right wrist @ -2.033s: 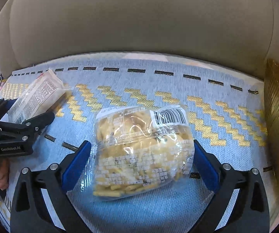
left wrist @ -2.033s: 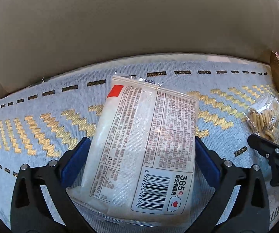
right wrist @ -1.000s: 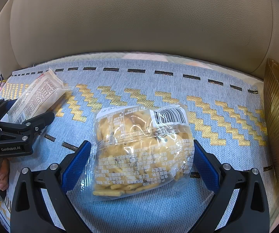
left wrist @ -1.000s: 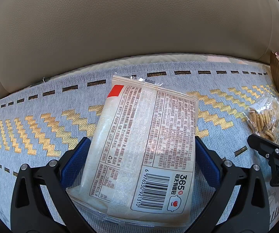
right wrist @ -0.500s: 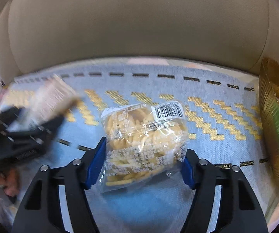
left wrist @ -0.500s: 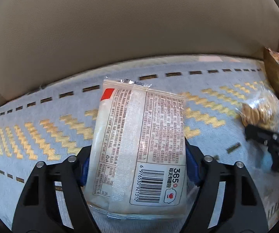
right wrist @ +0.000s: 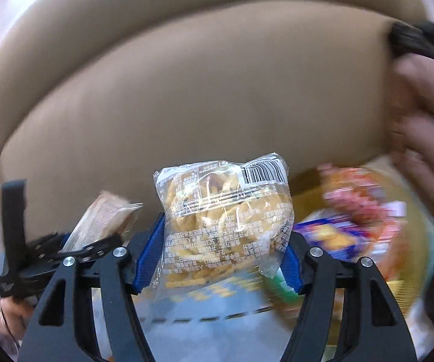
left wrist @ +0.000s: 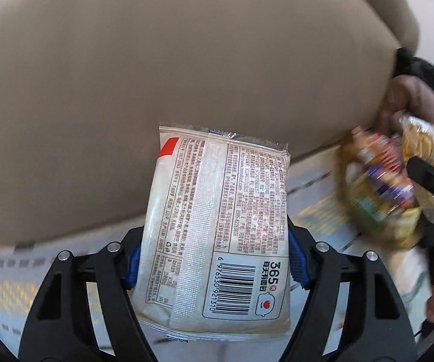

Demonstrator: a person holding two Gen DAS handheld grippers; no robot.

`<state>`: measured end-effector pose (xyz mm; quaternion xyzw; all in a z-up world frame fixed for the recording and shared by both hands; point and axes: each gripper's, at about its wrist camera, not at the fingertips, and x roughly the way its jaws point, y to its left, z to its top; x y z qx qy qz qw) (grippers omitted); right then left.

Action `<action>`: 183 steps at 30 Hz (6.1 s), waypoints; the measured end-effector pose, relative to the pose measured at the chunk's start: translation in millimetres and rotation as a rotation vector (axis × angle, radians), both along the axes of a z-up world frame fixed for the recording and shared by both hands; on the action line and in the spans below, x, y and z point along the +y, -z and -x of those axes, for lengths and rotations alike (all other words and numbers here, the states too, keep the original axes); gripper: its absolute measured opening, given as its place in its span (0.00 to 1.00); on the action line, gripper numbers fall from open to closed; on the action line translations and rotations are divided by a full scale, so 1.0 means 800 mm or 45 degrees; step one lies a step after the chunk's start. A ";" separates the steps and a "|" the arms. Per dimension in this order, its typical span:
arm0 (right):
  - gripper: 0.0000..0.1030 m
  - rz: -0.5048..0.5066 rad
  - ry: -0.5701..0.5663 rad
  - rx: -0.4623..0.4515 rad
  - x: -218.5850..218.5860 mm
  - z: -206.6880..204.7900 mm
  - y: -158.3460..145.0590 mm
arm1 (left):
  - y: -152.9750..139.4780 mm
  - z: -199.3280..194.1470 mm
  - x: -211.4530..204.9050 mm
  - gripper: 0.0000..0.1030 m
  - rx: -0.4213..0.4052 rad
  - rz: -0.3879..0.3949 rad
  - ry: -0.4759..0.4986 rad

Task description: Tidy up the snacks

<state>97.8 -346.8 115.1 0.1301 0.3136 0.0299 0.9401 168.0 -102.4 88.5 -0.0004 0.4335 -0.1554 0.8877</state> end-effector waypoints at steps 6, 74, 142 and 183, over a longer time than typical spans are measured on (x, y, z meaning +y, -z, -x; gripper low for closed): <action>0.65 -0.229 0.403 0.032 -0.126 0.029 0.014 | -0.050 -0.023 -0.122 0.71 -0.076 0.049 0.241; 0.88 0.156 0.242 0.382 -0.085 0.089 0.061 | 0.014 0.107 -0.162 0.97 -0.011 -0.164 0.009; 0.88 0.153 0.230 0.401 -0.081 0.089 0.068 | 0.028 0.104 -0.159 0.97 0.035 -0.164 -0.019; 0.88 0.127 0.227 0.414 -0.074 0.088 0.071 | 0.039 0.100 -0.160 0.97 0.085 -0.223 0.019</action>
